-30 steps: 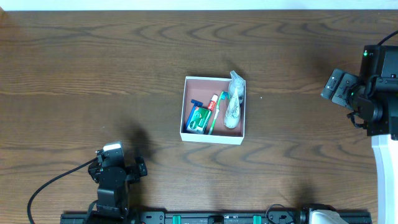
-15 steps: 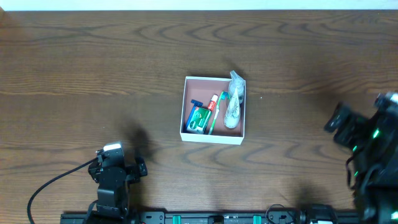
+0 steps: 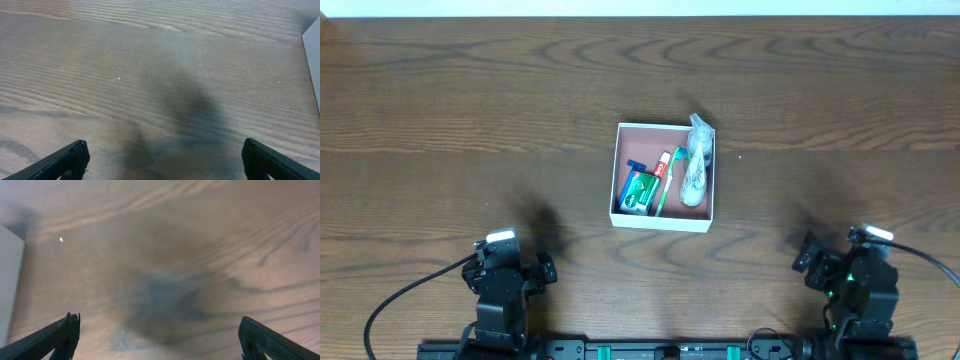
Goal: Pack container
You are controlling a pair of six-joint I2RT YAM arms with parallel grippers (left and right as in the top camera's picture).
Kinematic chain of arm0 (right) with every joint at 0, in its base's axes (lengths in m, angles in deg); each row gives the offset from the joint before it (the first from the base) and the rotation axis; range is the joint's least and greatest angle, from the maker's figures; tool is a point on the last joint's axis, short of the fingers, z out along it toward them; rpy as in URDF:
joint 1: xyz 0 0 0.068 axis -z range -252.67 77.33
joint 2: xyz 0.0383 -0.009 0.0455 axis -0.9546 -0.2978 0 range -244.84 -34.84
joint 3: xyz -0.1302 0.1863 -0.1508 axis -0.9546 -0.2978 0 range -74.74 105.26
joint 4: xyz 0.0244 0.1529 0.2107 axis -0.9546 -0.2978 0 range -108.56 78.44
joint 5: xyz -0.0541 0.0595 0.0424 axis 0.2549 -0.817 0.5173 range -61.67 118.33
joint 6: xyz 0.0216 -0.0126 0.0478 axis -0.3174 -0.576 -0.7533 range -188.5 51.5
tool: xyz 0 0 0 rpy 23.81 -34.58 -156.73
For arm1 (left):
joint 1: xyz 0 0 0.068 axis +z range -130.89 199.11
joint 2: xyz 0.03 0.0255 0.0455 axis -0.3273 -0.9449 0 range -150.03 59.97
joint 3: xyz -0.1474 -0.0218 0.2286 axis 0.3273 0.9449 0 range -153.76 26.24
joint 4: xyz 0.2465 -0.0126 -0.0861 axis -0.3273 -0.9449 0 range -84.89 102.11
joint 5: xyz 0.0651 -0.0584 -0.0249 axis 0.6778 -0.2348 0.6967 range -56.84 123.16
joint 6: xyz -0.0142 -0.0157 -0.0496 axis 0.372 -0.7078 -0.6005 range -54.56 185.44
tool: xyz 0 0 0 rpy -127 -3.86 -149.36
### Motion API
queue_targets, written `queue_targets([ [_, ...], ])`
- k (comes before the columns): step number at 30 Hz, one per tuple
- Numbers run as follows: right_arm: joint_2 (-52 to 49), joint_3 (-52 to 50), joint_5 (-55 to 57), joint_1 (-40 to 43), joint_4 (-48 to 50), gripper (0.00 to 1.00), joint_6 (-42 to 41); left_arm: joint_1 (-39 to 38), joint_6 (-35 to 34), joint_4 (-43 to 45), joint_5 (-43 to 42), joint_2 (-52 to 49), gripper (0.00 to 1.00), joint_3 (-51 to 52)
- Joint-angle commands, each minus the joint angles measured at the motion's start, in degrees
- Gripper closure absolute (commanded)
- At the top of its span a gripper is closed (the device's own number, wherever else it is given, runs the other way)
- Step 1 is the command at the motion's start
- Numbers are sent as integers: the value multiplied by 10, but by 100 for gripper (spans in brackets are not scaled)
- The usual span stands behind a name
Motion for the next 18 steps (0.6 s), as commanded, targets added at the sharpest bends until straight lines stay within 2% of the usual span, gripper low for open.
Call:
queue_targets([
  [1,34,-35,-5,-3,13,1,7,3,3,-2,3,4,2,7],
  [7,79,-82,-8,-3,52,1,8,3,3,-2,3,4,2,7],
  [18,94,-82,-8,-2,56,1,7,3,3,-2,3,4,2,7],
])
